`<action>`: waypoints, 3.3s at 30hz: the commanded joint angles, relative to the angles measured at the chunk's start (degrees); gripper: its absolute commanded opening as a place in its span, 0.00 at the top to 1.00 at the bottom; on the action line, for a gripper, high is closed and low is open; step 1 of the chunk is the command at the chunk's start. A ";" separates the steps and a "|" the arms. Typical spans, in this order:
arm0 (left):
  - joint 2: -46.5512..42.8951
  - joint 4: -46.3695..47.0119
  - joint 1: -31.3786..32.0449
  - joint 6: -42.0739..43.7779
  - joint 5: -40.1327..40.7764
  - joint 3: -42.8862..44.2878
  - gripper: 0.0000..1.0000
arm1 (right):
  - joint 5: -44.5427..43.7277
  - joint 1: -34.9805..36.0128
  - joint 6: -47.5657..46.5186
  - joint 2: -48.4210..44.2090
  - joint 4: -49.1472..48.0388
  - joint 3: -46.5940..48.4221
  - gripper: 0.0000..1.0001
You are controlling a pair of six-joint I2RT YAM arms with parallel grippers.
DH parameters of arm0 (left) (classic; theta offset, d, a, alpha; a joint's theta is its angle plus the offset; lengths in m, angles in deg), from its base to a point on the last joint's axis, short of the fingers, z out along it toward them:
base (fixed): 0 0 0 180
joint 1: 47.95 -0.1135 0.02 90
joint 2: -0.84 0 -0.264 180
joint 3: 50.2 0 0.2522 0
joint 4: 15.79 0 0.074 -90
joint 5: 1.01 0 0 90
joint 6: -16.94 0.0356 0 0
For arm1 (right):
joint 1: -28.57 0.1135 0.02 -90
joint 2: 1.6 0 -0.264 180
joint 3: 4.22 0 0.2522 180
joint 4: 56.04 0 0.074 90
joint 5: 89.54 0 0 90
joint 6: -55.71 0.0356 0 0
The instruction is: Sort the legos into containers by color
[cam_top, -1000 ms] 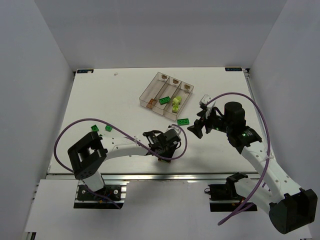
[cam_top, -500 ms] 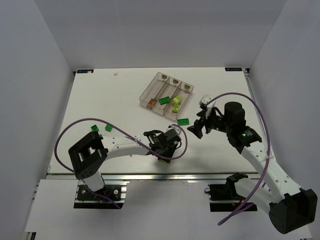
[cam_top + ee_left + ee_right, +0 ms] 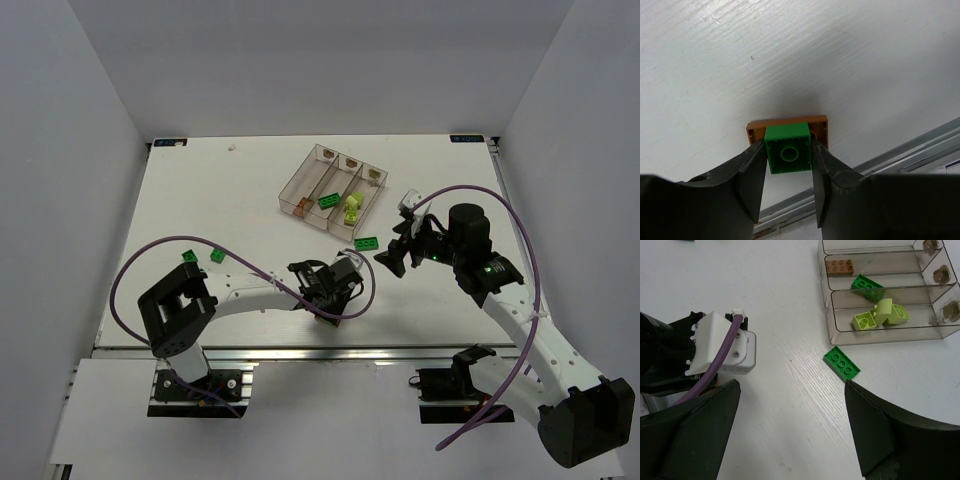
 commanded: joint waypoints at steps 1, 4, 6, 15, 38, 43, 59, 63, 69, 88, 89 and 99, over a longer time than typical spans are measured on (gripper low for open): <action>0.52 0.06 0.52 0.57 0.42 2.11 0.52 | 0.91 -0.07 -0.27 -0.21 -0.44 0.66 0.11; 0.61 0.23 0.61 0.84 0.07 2.11 0.59 | 1.00 -0.07 -0.27 -0.21 -0.53 0.66 0.11; 0.52 0.41 0.61 1.10 -0.11 2.20 0.63 | 1.09 -0.07 -0.10 -0.13 -0.44 0.57 0.11; -5.62 2.08 0.44 3.21 0.95 4.13 0.71 | 2.68 -0.07 1.57 1.37 -0.35 0.92 0.11; -15.65 14.82 -10.90 16.99 -8.46 3.60 0.92 | 7.32 -1.83 15.28 0.67 -7.64 -2.07 0.40; -16.26 18.15 -12.13 20.79 -10.21 1.85 0.93 | 9.44 -1.83 15.46 0.93 -8.26 -2.77 0.41; -17.15 24.93 -13.98 18.59 -19.96 -1.67 0.92 | 11.81 1.42 17.92 9.62 -11.86 -3.03 0.37; -16.62 25.19 -14.07 18.15 -21.37 -1.85 0.92 | 12.25 2.21 18.53 11.21 -13.00 -3.03 0.37; -16.44 25.46 -14.07 17.89 -22.25 -1.93 0.92 | 12.52 2.39 19.50 12.53 -14.06 -2.95 0.39; -17.76 27.92 -13.98 17.27 -23.66 -3.16 0.92 | 15.15 2.39 20.29 16.40 -13.18 -1.63 0.74; -17.76 28.01 -14.07 17.27 -23.66 -3.25 0.92 | 15.15 2.39 20.29 16.40 -13.18 -1.63 0.77; -18.90 26.69 -13.98 18.06 -19.19 -3.08 0.92 | 9.71 2.56 16.52 15.95 -11.43 -1.36 0.64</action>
